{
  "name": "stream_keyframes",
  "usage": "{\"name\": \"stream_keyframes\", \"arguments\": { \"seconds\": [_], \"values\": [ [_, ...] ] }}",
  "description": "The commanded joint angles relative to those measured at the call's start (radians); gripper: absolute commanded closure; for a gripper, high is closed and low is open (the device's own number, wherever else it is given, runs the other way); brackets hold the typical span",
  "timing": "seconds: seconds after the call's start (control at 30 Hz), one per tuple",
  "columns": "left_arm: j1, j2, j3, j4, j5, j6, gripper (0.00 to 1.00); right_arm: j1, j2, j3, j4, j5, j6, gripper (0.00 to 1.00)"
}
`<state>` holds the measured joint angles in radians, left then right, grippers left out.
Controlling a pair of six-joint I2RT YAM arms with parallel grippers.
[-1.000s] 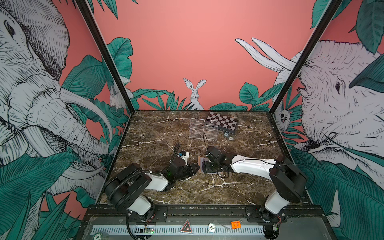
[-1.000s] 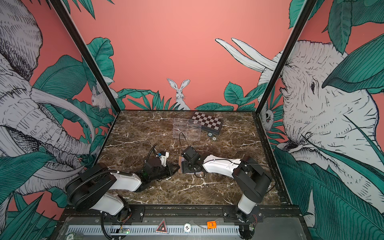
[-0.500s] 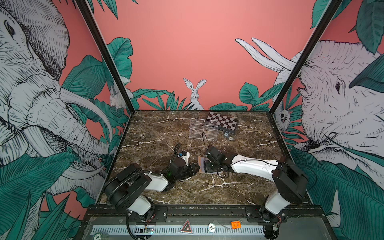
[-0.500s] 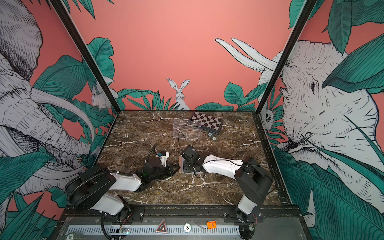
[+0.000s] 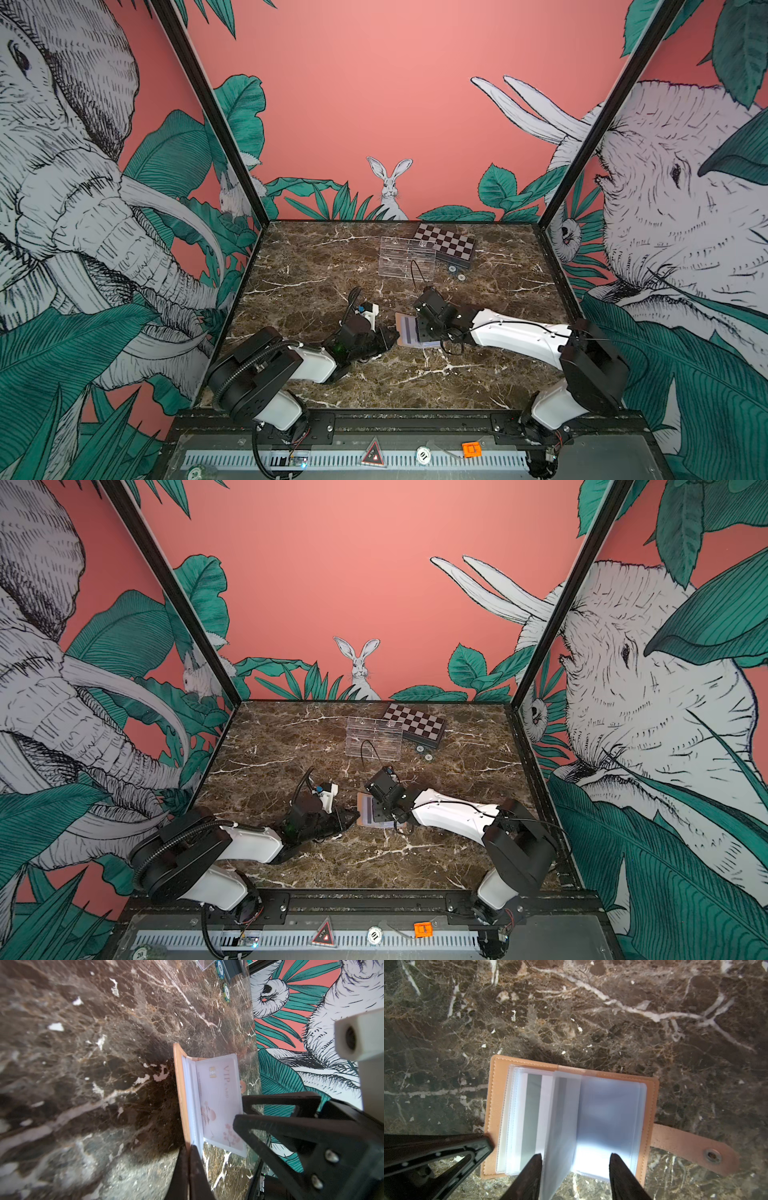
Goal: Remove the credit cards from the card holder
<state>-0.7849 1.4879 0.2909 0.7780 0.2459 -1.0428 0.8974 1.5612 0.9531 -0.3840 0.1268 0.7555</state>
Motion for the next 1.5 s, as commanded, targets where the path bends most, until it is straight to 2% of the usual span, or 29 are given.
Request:
{"name": "stream_keyframes", "arguments": {
  "seconds": [0.0, 0.47, 0.6, 0.7, 0.83, 0.93, 1.07, 1.23, 1.37, 1.47],
  "values": [
    [-0.005, -0.033, -0.001, -0.027, -0.005, 0.026, 1.0, -0.01, -0.031, -0.024, -0.023, 0.027, -0.001, 0.48],
    [-0.005, -0.054, 0.001, -0.087, -0.019, 0.043, 0.99, -0.062, -0.093, -0.101, 0.01, -0.002, 0.01, 0.48],
    [-0.006, -0.077, -0.009, -0.1, -0.036, 0.034, 0.57, -0.077, -0.125, -0.127, 0.022, -0.017, 0.006, 0.45],
    [-0.005, -0.135, -0.012, -0.16, -0.068, 0.041, 0.41, -0.096, -0.166, -0.15, 0.042, -0.047, -0.002, 0.43],
    [-0.004, -0.278, -0.005, -0.283, -0.123, 0.054, 0.3, -0.139, -0.227, -0.186, 0.07, -0.11, -0.016, 0.4],
    [-0.004, -0.42, 0.041, -0.456, -0.153, 0.099, 0.25, -0.181, -0.271, -0.22, 0.11, -0.188, -0.028, 0.36],
    [-0.003, -0.507, 0.127, -0.586, -0.121, 0.154, 0.21, -0.246, -0.314, -0.263, 0.161, -0.287, -0.015, 0.36],
    [-0.004, -0.442, 0.184, -0.513, -0.004, 0.134, 0.2, -0.296, -0.334, -0.294, 0.254, -0.407, 0.008, 0.45],
    [-0.01, -0.341, 0.188, -0.377, 0.041, 0.082, 0.22, -0.317, -0.322, -0.305, 0.301, -0.449, 0.032, 0.58],
    [-0.021, -0.27, 0.197, -0.311, 0.061, 0.053, 0.3, -0.33, -0.299, -0.32, 0.337, -0.47, 0.044, 0.77]
  ]
}}
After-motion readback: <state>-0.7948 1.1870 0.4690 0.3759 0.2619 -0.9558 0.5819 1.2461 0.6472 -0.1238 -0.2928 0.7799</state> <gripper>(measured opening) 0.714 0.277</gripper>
